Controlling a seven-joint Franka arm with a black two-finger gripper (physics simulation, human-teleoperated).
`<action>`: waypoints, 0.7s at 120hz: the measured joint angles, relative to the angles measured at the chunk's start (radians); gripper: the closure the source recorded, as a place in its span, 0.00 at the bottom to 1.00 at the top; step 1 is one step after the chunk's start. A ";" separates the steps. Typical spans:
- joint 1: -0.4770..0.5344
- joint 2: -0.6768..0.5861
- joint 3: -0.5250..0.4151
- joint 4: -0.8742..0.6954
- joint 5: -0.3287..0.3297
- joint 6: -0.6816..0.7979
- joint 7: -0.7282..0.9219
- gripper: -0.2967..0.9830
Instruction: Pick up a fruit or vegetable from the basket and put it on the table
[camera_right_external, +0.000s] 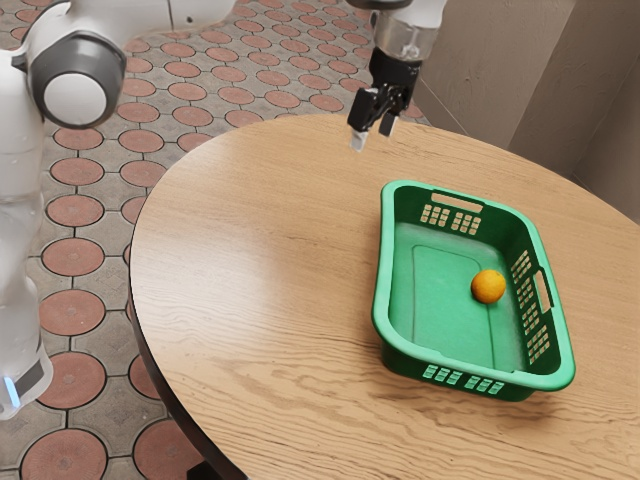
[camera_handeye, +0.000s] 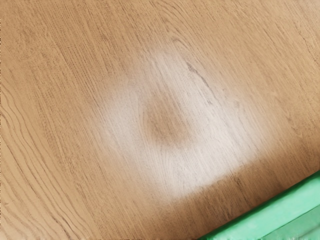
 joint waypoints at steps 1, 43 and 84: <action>-0.002 -0.001 0.000 0.000 0.001 0.000 0.000 0.23; -0.011 0.054 0.001 0.010 -0.086 0.030 0.134 0.23; 0.003 0.325 -0.031 0.272 -0.145 0.174 0.488 0.23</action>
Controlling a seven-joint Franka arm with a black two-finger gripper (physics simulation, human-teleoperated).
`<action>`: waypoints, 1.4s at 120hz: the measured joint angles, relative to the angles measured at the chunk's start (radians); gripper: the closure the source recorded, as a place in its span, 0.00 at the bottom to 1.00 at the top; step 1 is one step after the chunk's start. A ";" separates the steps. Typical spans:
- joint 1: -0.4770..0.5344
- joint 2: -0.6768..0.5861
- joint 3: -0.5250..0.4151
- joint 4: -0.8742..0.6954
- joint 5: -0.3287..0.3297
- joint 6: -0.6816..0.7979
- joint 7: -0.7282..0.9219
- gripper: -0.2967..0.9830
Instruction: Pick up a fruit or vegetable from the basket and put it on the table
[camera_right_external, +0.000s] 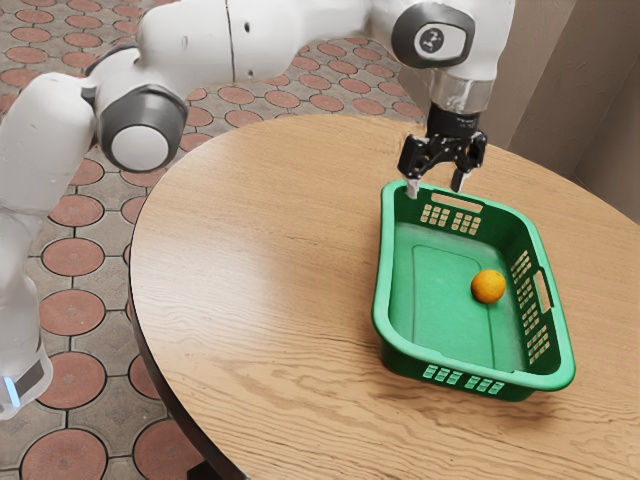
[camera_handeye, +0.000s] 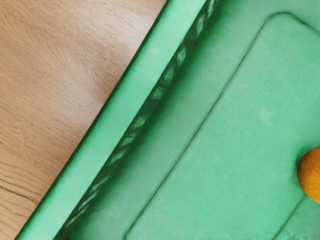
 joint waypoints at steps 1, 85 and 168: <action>0.000 0.005 0.000 0.001 0.000 0.009 0.011 0.23; 0.042 0.216 -0.112 0.013 0.000 0.551 0.725 0.25; 0.139 0.246 -0.200 -0.002 -0.041 0.611 0.835 0.24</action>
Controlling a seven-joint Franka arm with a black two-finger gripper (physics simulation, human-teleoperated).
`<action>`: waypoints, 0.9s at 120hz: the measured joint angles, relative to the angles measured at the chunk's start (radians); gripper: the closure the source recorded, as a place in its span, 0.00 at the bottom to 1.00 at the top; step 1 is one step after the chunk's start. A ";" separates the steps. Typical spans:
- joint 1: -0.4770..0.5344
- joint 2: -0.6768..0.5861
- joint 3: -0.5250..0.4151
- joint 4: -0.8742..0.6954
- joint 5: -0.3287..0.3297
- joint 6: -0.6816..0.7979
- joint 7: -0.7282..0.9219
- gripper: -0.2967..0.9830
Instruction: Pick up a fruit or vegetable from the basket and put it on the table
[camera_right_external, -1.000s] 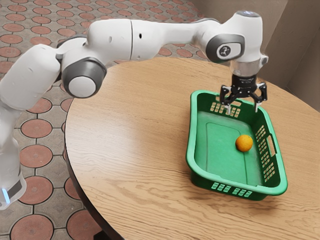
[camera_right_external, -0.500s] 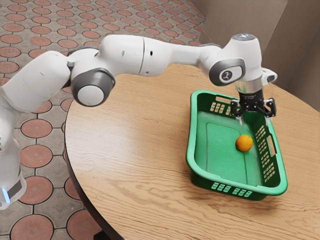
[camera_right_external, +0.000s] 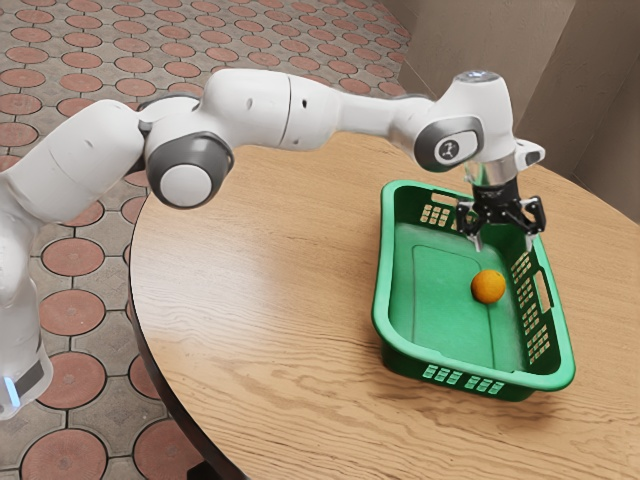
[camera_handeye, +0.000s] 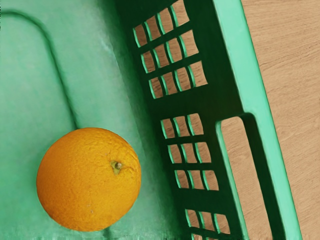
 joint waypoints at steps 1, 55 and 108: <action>0.000 0.000 0.001 -0.001 -0.001 0.000 -0.004 0.24; 0.050 0.001 -0.004 -0.039 -0.070 -0.001 -0.200 0.23; 0.078 0.021 -0.028 -0.036 -0.028 -0.001 -0.278 0.25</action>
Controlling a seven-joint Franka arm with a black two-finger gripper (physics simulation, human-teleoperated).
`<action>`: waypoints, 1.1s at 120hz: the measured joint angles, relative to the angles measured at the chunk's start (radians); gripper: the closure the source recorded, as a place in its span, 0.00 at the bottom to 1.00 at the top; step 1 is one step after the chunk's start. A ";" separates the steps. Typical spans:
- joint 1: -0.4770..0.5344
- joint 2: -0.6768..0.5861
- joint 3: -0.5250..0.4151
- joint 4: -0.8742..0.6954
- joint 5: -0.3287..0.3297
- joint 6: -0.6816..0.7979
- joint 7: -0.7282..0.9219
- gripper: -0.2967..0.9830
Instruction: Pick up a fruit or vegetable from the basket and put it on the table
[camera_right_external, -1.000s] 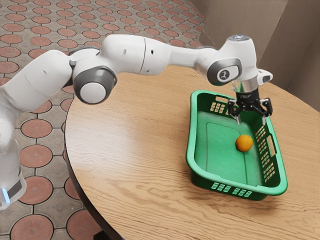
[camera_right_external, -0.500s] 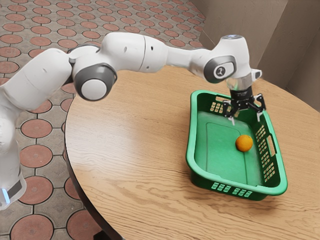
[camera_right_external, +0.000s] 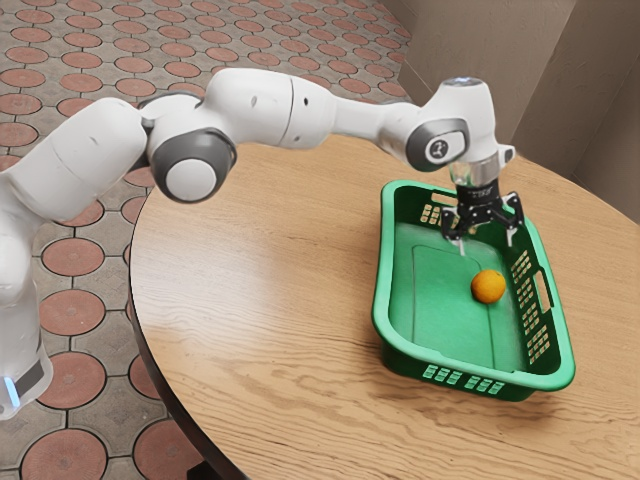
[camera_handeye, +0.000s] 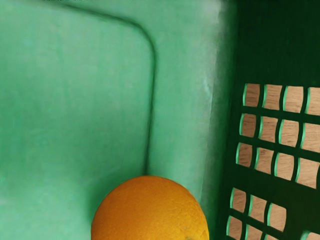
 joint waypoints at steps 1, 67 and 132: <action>0.001 0.001 -0.002 0.000 0.000 0.000 -0.001 0.25; -0.002 0.109 -0.018 0.062 0.006 0.103 -0.039 0.26; -0.007 0.111 -0.042 0.020 0.002 0.173 -0.048 0.26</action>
